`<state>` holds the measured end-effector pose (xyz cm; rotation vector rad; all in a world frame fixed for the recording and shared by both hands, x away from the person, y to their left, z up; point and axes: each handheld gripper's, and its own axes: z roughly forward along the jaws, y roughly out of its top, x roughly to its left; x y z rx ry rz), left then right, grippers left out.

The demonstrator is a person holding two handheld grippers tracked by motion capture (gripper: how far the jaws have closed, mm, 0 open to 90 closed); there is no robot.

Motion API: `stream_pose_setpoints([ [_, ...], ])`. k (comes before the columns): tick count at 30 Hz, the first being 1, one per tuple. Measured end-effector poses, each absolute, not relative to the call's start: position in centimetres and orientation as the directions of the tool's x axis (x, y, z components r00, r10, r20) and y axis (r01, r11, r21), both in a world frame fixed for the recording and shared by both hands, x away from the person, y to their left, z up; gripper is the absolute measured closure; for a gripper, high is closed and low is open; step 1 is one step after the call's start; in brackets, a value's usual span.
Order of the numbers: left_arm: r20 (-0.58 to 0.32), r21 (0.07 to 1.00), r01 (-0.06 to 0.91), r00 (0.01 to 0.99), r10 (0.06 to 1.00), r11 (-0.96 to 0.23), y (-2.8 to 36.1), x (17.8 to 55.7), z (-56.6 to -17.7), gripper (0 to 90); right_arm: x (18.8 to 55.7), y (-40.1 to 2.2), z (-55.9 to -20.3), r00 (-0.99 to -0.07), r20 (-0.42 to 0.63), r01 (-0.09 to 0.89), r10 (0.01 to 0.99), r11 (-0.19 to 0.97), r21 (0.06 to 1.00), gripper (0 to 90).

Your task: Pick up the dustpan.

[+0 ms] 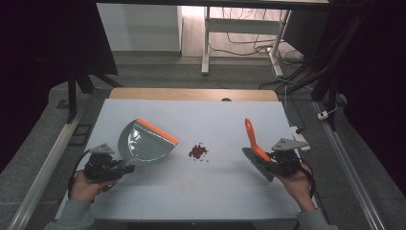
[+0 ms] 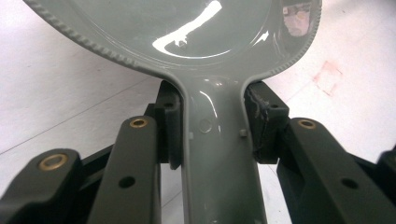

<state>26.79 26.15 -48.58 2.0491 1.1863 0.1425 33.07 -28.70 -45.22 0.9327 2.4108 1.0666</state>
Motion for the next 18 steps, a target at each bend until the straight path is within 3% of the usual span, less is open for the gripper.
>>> stream_pose_setpoints([
  [18, -0.236, 0.624, 0.673, 0.646, 0.726, -0.397, 24.5, 26.8, -48.6, 61.2, 33.1, -28.7, -45.1, -0.726, -0.049, 0.425, 0.686, 0.504, 0.752, 70.4],
])
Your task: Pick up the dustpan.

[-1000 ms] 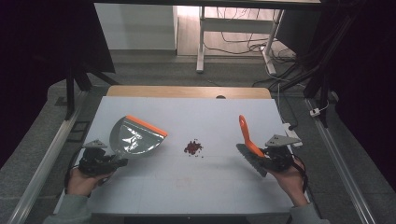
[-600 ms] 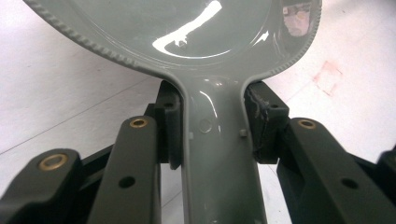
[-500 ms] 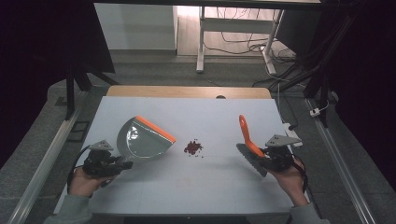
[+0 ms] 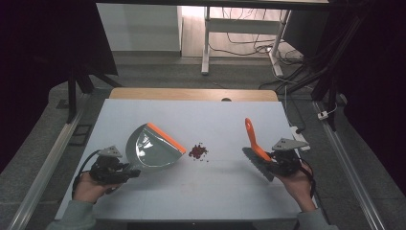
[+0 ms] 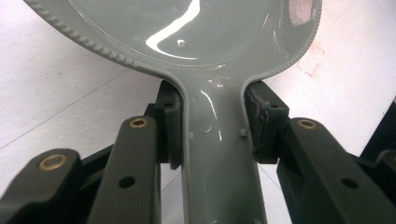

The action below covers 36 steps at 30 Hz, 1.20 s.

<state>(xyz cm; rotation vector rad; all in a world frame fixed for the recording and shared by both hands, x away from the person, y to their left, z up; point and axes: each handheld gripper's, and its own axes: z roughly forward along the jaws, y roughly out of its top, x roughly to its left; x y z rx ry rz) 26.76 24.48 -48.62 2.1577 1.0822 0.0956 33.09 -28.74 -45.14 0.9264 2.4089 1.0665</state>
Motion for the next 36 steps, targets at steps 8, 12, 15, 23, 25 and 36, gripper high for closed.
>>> stream_pose_setpoints([
  [8, -0.235, 0.603, 0.667, 0.673, 0.701, -0.438, 23.4, 26.8, -48.9, 61.3, 33.1, -28.8, -45.1, -0.728, -0.051, 0.422, 0.683, 0.506, 0.752, 70.4],
  [12, -0.234, 0.585, 0.663, 0.690, 0.685, -0.468, 22.7, 26.9, -49.2, 61.2, 33.0, -28.7, -45.1, -0.729, -0.050, 0.422, 0.683, 0.506, 0.753, 70.4],
  [15, -0.236, 0.573, 0.658, 0.703, 0.671, -0.488, 22.2, 27.0, -49.5, 61.2, 33.0, -28.7, -45.1, -0.727, -0.048, 0.423, 0.684, 0.503, 0.754, 70.4],
  [23, -0.246, 0.541, 0.642, 0.738, 0.628, -0.543, 21.1, 26.9, -49.8, 61.2, 33.0, -28.6, -45.2, -0.728, -0.045, 0.425, 0.684, 0.502, 0.753, 70.4],
  [25, -0.250, 0.530, 0.644, 0.740, 0.624, -0.551, 20.9, 27.0, -50.0, 61.2, 33.1, -28.6, -45.2, -0.729, -0.044, 0.425, 0.684, 0.502, 0.753, 70.4],
  [36, -0.281, 0.501, 0.645, 0.752, 0.596, -0.577, 20.3, 27.1, -50.5, 61.2, 33.1, -28.5, -45.3, -0.730, -0.047, 0.425, 0.681, 0.507, 0.750, 70.4],
])
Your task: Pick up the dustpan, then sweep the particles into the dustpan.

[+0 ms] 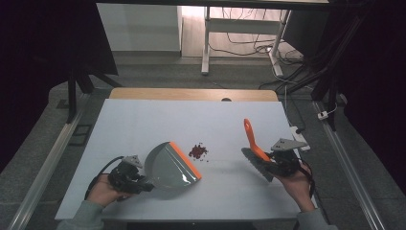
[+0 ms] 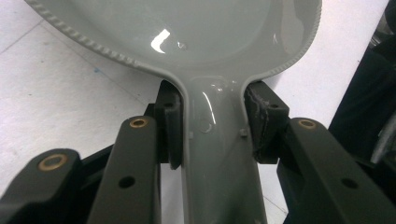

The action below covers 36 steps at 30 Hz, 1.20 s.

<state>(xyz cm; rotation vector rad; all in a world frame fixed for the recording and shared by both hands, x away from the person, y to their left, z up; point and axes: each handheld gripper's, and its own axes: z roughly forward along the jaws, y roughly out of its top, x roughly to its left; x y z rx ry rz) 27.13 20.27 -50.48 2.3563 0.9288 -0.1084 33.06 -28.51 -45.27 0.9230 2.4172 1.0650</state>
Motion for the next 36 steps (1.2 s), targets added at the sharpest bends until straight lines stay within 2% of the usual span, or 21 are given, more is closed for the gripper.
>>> stream_pose_setpoints([
  [4, -0.320, 0.498, 0.659, 0.743, 0.587, -0.564, 20.1, 27.4, -50.7, 61.2, 33.1, -28.5, -45.4, -0.732, -0.050, 0.424, 0.679, 0.512, 0.747, 70.4],
  [22, -0.354, 0.476, 0.677, 0.732, 0.582, -0.562, 20.1, 27.8, -51.3, 61.2, 33.0, -28.3, -45.1, -0.737, -0.048, 0.413, 0.674, 0.505, 0.758, 70.4],
  [36, -0.354, 0.474, 0.677, 0.732, 0.583, -0.563, 20.0, 27.8, -51.3, 61.3, 34.5, -24.3, -44.2, -0.781, -0.078, 0.356, 0.620, 0.544, 0.760, 70.4],
])
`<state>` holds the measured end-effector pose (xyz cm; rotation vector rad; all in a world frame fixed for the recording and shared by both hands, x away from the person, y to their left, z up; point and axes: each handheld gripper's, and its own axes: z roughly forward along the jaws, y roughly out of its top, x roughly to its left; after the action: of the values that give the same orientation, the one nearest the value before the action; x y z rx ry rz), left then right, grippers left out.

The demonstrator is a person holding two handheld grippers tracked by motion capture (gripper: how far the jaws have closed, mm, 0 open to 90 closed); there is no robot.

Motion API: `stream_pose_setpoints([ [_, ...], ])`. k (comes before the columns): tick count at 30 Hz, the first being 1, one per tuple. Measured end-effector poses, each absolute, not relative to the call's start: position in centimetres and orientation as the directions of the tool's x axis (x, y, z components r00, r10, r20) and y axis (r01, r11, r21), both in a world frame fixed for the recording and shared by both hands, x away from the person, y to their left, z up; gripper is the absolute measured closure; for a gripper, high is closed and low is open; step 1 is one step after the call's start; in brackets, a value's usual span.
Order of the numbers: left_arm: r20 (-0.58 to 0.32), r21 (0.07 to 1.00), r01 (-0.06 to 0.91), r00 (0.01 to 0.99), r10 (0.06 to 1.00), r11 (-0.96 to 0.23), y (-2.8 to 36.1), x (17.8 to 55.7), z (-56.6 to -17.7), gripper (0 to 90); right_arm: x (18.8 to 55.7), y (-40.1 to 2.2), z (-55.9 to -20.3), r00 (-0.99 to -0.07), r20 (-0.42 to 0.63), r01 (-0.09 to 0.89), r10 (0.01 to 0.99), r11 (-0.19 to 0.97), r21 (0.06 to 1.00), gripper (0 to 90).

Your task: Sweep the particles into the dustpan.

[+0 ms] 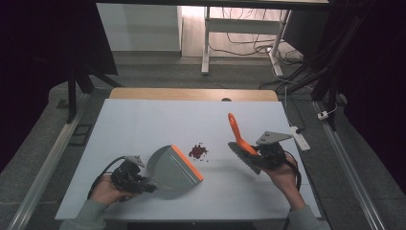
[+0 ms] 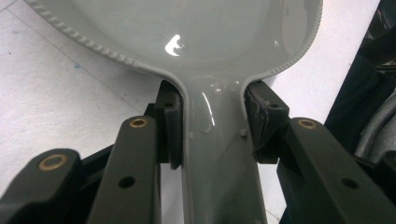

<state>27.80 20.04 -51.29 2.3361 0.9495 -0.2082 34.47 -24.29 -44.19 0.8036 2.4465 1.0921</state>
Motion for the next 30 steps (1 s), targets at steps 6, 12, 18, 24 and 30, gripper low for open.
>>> stream_pose_setpoints([
  [6, -0.355, 0.474, 0.678, 0.731, 0.582, -0.562, 20.1, 27.8, -51.3, 61.3, 35.2, -22.4, -44.4, -0.795, -0.082, 0.348, 0.602, 0.562, 0.751, 70.4],
  [12, -0.356, 0.473, 0.678, 0.731, 0.582, -0.562, 20.1, 27.8, -51.3, 61.2, 35.5, -21.5, -44.5, -0.801, -0.085, 0.341, 0.592, 0.568, 0.749, 70.4],
  [18, -0.356, 0.474, 0.678, 0.731, 0.582, -0.562, 20.1, 27.8, -51.3, 61.2, 36.2, -20.5, -44.2, -0.802, -0.081, 0.335, 0.592, 0.558, 0.759, 70.4],
  [24, -0.355, 0.474, 0.678, 0.731, 0.583, -0.562, 20.1, 27.8, -51.3, 61.2, 36.9, -19.2, -44.3, -0.807, -0.082, 0.330, 0.585, 0.561, 0.759, 70.4],
  [30, -0.351, 0.476, 0.676, 0.732, 0.583, -0.562, 20.0, 27.8, -51.3, 61.2, 37.6, -17.8, -44.8, -0.812, -0.074, 0.338, 0.579, 0.570, 0.749, 70.4],
])
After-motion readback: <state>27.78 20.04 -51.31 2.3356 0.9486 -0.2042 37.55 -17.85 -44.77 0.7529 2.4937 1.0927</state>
